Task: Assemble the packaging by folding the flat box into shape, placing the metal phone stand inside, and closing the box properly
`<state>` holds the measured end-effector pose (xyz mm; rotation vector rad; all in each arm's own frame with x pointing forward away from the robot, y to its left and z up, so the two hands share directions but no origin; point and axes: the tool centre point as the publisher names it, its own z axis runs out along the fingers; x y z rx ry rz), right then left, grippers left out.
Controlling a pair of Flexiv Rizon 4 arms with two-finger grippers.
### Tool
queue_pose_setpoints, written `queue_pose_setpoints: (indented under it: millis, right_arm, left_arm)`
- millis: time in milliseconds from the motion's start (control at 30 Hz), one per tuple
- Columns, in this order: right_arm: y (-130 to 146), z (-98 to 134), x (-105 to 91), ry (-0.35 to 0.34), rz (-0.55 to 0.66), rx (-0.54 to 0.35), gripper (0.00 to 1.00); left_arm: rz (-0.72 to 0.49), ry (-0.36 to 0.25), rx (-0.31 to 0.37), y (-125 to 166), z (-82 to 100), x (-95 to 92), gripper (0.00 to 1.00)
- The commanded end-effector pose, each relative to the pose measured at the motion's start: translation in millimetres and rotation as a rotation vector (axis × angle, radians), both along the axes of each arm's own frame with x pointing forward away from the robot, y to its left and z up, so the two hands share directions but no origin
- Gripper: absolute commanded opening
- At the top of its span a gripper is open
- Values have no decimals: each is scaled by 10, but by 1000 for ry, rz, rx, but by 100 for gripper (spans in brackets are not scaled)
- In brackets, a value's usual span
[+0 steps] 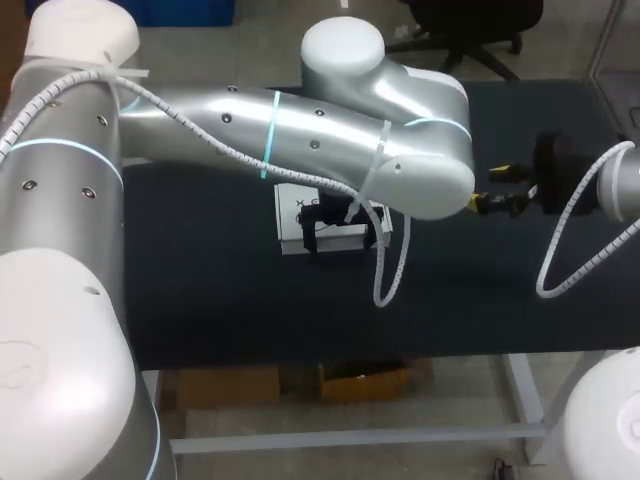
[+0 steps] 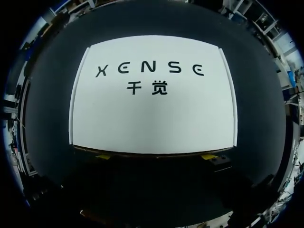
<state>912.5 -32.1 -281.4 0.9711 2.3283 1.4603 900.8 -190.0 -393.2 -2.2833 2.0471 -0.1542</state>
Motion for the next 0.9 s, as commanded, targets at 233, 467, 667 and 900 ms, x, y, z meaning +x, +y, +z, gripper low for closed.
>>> queue_pose_setpoints:
  millis: [233, 467, 667, 900]
  right_arm:
    - [-17, -2, -4, -3, 4, 6, 100]
    - [-17, -2, -4, -3, 4, 6, 100]
    - [-17, -2, -4, -3, 4, 6, 100]
    - [-17, -2, -4, -3, 4, 6, 100]
  left_arm:
    - [-10, 35, -9, 94, 12, 546, 100]
    - [-15, 22, -1, 168, 37, 911, 100]
    - [-22, 25, -4, 189, 35, 1223, 100]
    - [-20, 21, -4, 171, 32, 1533, 100]
